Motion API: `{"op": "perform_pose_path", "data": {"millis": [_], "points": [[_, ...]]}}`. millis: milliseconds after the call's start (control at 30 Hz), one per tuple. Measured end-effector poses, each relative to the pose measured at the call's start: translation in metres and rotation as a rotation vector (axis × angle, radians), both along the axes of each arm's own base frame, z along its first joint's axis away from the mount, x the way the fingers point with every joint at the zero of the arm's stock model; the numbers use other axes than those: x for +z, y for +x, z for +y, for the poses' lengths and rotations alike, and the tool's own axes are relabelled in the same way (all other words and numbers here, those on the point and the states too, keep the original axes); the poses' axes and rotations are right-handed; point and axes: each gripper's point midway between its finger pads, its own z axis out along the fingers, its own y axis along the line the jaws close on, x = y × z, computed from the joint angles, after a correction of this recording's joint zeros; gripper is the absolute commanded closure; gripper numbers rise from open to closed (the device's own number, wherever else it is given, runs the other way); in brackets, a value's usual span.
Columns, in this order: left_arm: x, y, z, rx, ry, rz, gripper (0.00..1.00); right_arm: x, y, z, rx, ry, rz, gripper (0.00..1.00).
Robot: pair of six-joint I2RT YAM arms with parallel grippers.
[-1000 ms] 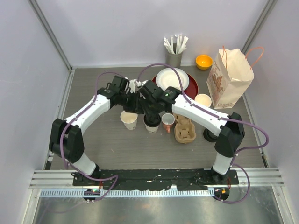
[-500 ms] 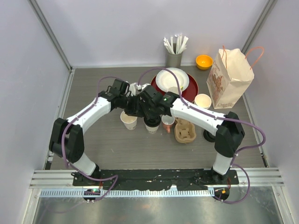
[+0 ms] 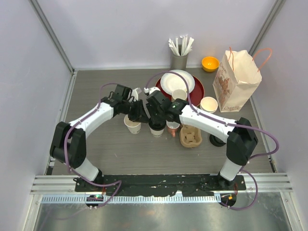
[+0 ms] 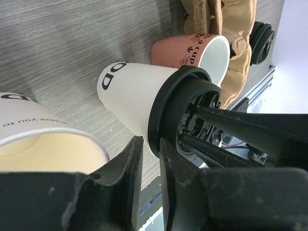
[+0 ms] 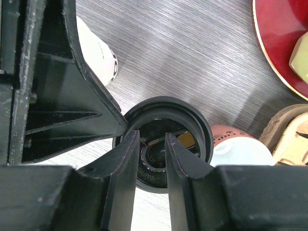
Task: Pack the takeout coffee
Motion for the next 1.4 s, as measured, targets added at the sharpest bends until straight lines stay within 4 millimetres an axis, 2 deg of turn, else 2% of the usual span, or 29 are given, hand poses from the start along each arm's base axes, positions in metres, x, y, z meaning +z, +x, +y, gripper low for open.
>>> {"op": "perform_pose_path", "data": {"millis": [467,833,1167,1400], "points": [[-0.004,0.000,-0.006,0.009,-0.043,0.000,1.00,-0.005,-0.007,-0.007,-0.050,0.088,-0.023,0.67],[-0.005,-0.002,-0.015,-0.005,-0.041,-0.020,1.00,-0.005,-0.010,-0.012,-0.062,0.113,-0.038,0.67],[-0.001,0.001,-0.016,-0.032,0.035,-0.042,1.00,-0.003,-0.012,-0.010,-0.045,0.125,-0.036,0.65],[0.002,0.002,-0.011,-0.069,0.102,-0.086,0.92,0.000,-0.017,-0.006,-0.004,0.125,-0.022,0.64]]}}
